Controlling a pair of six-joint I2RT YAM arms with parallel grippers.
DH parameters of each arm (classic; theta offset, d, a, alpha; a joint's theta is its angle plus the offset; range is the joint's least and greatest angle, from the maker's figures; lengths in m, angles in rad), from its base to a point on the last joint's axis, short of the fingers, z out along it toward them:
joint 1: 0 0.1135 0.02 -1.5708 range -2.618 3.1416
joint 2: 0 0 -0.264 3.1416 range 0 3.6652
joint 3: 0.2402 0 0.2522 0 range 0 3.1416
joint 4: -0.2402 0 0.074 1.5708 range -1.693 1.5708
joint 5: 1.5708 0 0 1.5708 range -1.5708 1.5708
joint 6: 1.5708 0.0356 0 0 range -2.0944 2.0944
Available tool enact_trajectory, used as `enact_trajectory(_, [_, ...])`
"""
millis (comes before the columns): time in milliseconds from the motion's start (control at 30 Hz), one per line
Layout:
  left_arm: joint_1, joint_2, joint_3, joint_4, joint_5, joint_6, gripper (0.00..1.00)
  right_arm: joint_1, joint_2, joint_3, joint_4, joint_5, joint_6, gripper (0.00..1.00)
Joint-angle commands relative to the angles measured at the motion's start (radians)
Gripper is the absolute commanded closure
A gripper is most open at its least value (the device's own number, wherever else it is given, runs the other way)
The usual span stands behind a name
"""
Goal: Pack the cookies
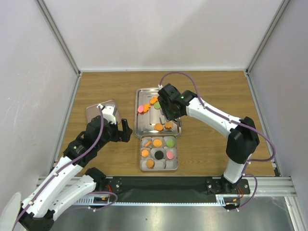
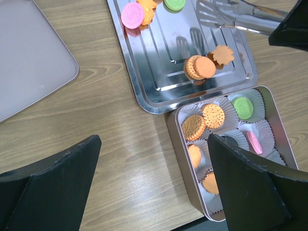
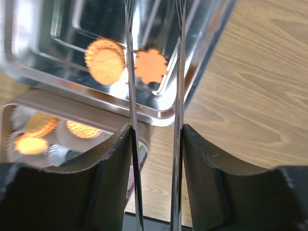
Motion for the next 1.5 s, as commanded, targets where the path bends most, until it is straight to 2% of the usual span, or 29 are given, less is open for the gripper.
enact_trajectory(0, [0.006,-0.012,0.013,0.030,0.007,0.012,0.00,0.000,-0.024,0.055,-0.018,0.062,-0.021,0.50])
enact_trajectory(367, [0.006,-0.008,0.013,0.033,0.014,0.013,0.00,-0.005,-0.093,-0.008,-0.124,0.022,-0.029,0.47])
enact_trajectory(700, [0.004,-0.003,0.013,0.031,0.016,0.013,0.00,-0.037,-0.133,-0.064,-0.127,-0.104,-0.055,0.46])
enact_trajectory(1467, [0.004,0.000,0.013,0.033,0.017,0.013,0.00,-0.013,-0.093,-0.074,-0.152,-0.115,-0.067,0.46])
